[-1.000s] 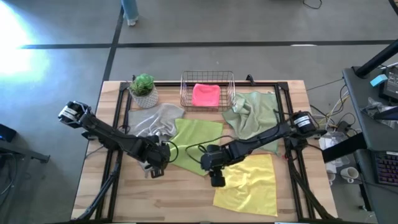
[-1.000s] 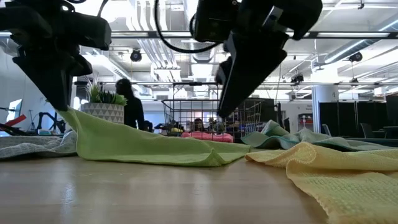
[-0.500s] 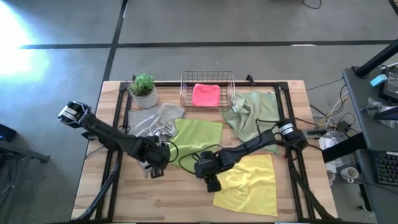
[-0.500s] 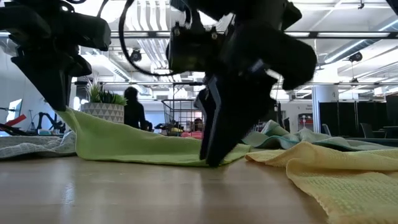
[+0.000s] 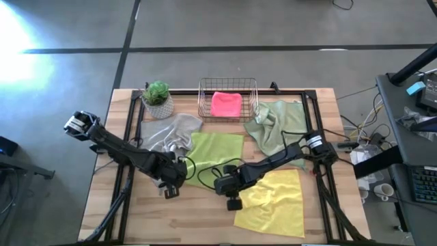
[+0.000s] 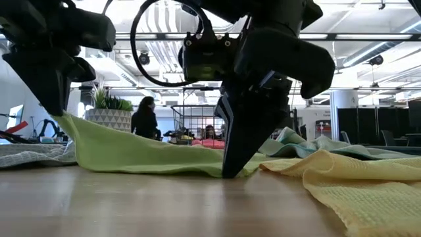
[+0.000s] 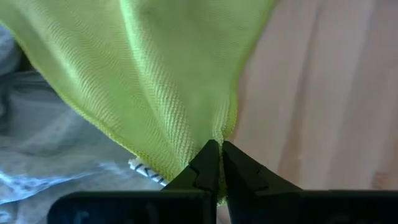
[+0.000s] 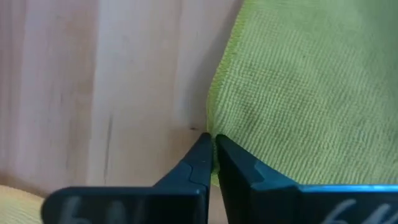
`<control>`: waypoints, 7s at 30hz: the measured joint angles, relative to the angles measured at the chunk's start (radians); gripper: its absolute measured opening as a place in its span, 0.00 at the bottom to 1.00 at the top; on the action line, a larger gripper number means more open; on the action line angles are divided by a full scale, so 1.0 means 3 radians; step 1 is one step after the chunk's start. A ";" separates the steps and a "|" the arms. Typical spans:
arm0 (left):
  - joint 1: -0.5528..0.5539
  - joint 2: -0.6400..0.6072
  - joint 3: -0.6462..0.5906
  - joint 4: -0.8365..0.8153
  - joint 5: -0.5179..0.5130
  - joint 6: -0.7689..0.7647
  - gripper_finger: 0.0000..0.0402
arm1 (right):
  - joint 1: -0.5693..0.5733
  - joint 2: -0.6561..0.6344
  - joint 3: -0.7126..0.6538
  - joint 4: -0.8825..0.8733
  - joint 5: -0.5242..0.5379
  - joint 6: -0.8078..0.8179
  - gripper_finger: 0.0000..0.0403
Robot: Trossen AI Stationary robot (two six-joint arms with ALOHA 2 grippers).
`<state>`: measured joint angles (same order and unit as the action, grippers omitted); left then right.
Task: Fold microfiber towels
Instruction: Fold the light green towel
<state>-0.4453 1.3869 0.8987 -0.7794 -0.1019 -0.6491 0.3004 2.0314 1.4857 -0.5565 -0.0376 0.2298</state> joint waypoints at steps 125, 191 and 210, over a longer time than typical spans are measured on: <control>0.0353 0.1197 0.0246 0.0816 0.0011 -0.0296 0.03 | -0.0182 -0.1930 -0.1055 -0.1753 0.0888 0.1559 0.18; 0.0137 0.1592 0.0432 0.2154 0.0201 -0.0323 0.00 | -0.0225 -0.1940 -0.1311 -0.1241 0.0882 0.1747 0.17; -0.0633 0.1591 0.0502 0.1822 0.1061 -0.0322 0.00 | -0.0225 -0.1935 -0.1316 -0.1231 0.0888 0.1498 0.17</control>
<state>-0.6353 1.8641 1.0492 -0.2329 0.2162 -0.7457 0.2329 1.4509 1.0908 -0.9257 0.2287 0.6792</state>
